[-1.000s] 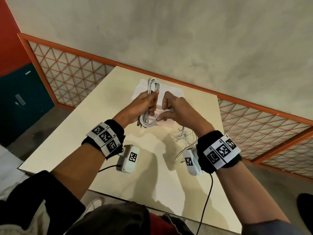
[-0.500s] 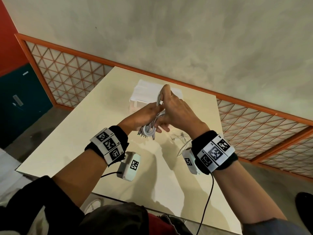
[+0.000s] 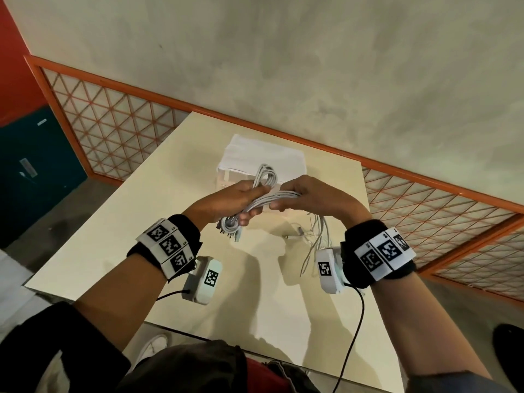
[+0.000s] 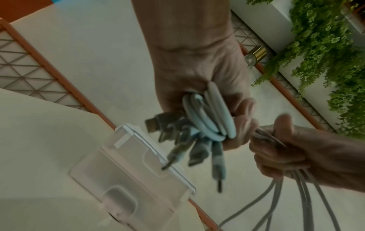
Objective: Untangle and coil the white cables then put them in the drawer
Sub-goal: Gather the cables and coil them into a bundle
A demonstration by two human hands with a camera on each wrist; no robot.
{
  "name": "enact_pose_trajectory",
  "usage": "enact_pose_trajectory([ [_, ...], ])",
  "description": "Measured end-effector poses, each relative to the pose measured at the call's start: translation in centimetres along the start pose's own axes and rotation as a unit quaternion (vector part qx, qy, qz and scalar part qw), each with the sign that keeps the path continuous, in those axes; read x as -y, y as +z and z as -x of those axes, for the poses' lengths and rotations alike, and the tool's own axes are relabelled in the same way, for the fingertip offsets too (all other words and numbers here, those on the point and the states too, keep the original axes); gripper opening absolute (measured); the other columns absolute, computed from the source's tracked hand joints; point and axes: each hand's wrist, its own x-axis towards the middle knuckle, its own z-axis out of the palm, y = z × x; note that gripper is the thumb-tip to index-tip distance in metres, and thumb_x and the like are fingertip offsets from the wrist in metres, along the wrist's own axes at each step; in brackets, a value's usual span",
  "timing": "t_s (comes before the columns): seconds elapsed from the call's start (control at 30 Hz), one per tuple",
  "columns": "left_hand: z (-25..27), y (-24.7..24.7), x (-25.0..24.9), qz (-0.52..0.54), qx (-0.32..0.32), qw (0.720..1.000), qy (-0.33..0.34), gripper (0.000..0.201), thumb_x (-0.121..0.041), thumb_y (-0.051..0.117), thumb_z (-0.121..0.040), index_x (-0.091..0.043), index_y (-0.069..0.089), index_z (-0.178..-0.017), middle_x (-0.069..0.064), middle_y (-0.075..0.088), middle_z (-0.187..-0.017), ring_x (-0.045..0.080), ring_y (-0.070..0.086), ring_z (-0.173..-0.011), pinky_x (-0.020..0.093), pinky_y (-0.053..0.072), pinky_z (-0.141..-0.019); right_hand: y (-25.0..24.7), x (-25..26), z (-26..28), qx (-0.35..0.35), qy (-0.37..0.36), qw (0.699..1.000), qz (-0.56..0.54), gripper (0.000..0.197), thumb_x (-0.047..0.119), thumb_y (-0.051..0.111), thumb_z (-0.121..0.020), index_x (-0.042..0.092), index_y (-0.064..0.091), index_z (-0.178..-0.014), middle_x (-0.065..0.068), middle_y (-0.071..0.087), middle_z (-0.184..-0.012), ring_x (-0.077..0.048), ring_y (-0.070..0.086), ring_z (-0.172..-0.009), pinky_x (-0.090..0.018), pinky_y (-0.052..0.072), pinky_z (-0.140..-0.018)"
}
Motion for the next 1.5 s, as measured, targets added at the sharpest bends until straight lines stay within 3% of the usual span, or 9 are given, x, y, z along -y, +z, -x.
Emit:
enact_pose_trajectory([
  [0.27, -0.3, 0.8, 0.1, 0.070, 0.044, 0.996, -0.026, 0.079, -0.067, 0.001, -0.089, -0.018, 0.062, -0.079, 0.003, 0.039, -0.052, 0.011, 0.026, -0.036, 0.020, 0.033, -0.041, 0.4, 0.1, -0.4, -0.097, -0.004, 0.995, -0.006, 0.048, 0.044, 0.045, -0.098, 0.014, 0.069, -0.069, -0.002, 0.043, -0.054, -0.014, 0.038, -0.053, -0.028, 0.032, -0.059],
  [0.33, -0.6, 1.0, 0.3, 0.066, 0.037, 0.997, -0.029, 0.076, -0.066, 0.002, -0.090, -0.011, 0.055, -0.083, 0.002, 0.038, -0.049, 0.011, 0.025, -0.035, 0.019, 0.031, -0.040, 0.6, 0.3, -0.5, -0.123, -0.001, 0.992, -0.018, 0.043, 0.039, 0.050, -0.097, 0.010, 0.070, -0.072, -0.011, 0.056, -0.060, -0.019, 0.043, -0.057, -0.029, 0.034, -0.060],
  [0.47, -0.8, 2.4, 0.6, 0.016, 0.048, 0.997, -0.057, 0.074, -0.068, 0.006, -0.090, -0.010, 0.044, -0.064, -0.002, 0.034, -0.040, 0.009, 0.023, -0.030, 0.016, 0.025, -0.038, 1.1, 0.8, -1.5, -0.234, 0.006, 0.969, -0.074, 0.011, 0.018, 0.058, -0.091, 0.010, 0.053, -0.086, 0.005, 0.056, -0.045, -0.013, 0.048, -0.041, -0.022, 0.037, -0.047],
  [0.63, -0.5, 2.8, 0.4, 0.046, 0.086, 0.993, -0.069, 0.086, -0.074, -0.008, -0.080, -0.008, 0.046, -0.065, 0.002, 0.032, -0.044, 0.011, 0.022, -0.031, 0.018, 0.025, -0.039, 1.6, -0.1, -2.1, -0.327, 0.049, 0.943, -0.026, 0.017, 0.014, 0.055, -0.083, 0.015, 0.044, -0.096, -0.011, 0.058, -0.051, -0.028, 0.052, -0.050, -0.031, 0.043, -0.057],
  [0.87, 0.6, 3.6, 0.2, -0.068, 0.116, 0.990, -0.037, 0.037, -0.045, 0.050, -0.093, -0.011, 0.056, -0.081, -0.002, 0.029, -0.043, 0.009, 0.022, -0.031, 0.019, 0.027, -0.040, 1.3, -1.8, -2.8, -0.285, 0.136, 0.948, 0.044, 0.027, 0.038, 0.052, -0.086, 0.021, 0.053, -0.065, -0.002, 0.060, -0.061, -0.026, 0.057, -0.068, -0.032, 0.044, -0.069],
  [1.0, 1.0, 2.7, 0.3, -0.024, 0.075, 0.997, 0.012, 0.032, -0.038, 0.049, -0.095, -0.012, 0.050, -0.076, -0.003, 0.029, -0.045, 0.009, 0.022, -0.034, 0.019, 0.032, -0.039, 1.2, -2.5, -1.4, -0.227, 0.080, 0.958, -0.153, 0.067, 0.058, 0.036, -0.095, 0.004, 0.056, -0.062, -0.001, 0.050, -0.052, -0.013, 0.044, -0.050, -0.027, 0.038, -0.056],
  [1.2, 0.8, 1.6, 0.6, 0.020, 0.024, 0.998, 0.056, 0.032, -0.028, 0.050, -0.095, -0.016, 0.042, -0.067, -0.007, 0.030, -0.045, 0.006, 0.025, -0.034, 0.018, 0.035, -0.040, 4.0, -3.7, 0.0, -0.263, 0.027, 0.925, -0.273, 0.053, 0.047, 0.026, -0.101, 0.011, 0.054, -0.075, 0.002, 0.032, -0.055, -0.009, 0.029, -0.050, -0.023, 0.027, -0.050],
  [1.37, -0.1, 2.7, 0.5, 0.039, -0.030, 0.996, 0.071, 0.039, -0.029, 0.050, -0.097, -0.020, 0.042, -0.059, -0.009, 0.032, -0.041, 0.007, 0.027, -0.034, 0.022, 0.037, -0.045, 5.9, -2.1, -1.3, -0.387, 0.038, 0.888, -0.244, 0.050, 0.039, 0.034, -0.102, 0.016, 0.035, -0.058, 0.001, 0.031, -0.051, -0.009, 0.027, -0.045, -0.028, 0.025, -0.050],
  [1.5, -0.8, 3.8, 0.1, 0.080, -0.096, 0.989, 0.082, 0.046, -0.030, 0.046, -0.098, -0.021, 0.046, -0.053, -0.006, 0.034, -0.043, 0.009, 0.029, -0.033, 0.021, 0.037, -0.042, 6.8, -1.1, -1.9, -0.392, 0.075, 0.870, -0.290, 0.055, 0.042, 0.037, -0.101, 0.015, 0.042, -0.053, 0.004, 0.041, -0.047, -0.009, 0.035, -0.041, -0.027, 0.030, -0.048],
])
